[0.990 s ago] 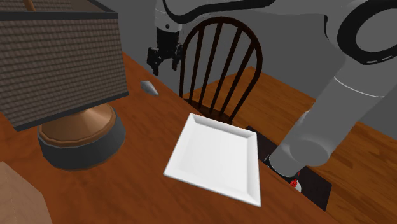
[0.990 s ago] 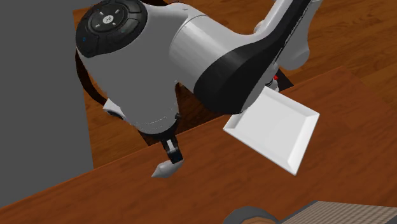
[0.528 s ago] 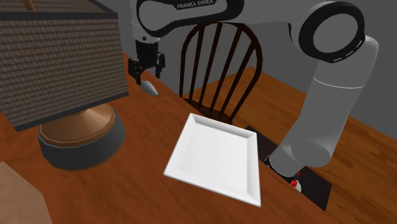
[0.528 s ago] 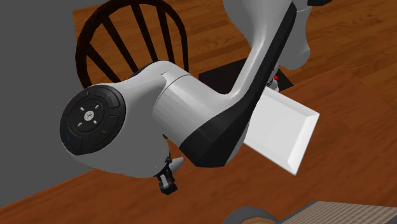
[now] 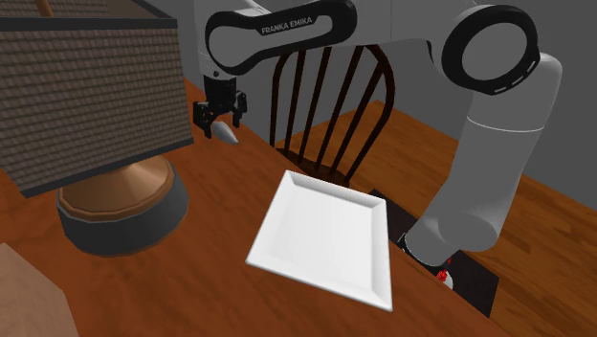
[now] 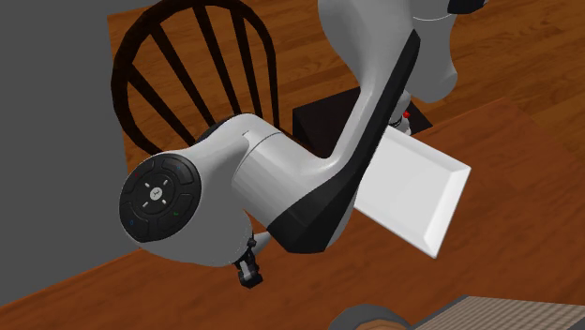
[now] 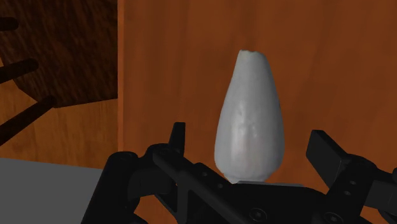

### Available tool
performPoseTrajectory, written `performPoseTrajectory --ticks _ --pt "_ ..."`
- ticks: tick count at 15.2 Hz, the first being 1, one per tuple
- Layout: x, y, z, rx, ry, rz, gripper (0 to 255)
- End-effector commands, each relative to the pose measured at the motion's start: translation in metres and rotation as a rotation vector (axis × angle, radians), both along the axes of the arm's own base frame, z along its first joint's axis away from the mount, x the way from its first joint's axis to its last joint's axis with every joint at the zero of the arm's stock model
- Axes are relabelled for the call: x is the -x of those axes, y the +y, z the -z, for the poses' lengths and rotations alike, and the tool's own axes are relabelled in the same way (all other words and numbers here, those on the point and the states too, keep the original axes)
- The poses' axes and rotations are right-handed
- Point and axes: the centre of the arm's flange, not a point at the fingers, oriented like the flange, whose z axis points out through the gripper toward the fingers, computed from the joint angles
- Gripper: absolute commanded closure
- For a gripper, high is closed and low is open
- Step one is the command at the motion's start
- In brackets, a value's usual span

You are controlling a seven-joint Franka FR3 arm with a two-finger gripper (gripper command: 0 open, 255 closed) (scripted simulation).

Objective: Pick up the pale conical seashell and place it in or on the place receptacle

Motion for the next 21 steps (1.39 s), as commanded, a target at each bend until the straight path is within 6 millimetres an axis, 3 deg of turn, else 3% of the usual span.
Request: performPoseTrajectory --ticks 1,6,7,16,21 --pt "0.000 0.000 0.001 0.000 0.000 0.000 0" --pt "0.000 0.000 0.001 0.000 0.000 0.000 0" --pt "0.000 0.000 0.001 0.000 0.000 0.000 255" --pt "0.000 0.000 0.001 0.000 0.000 0.000 255" --pt "0.000 0.000 -0.026 0.000 0.000 0.000 255"
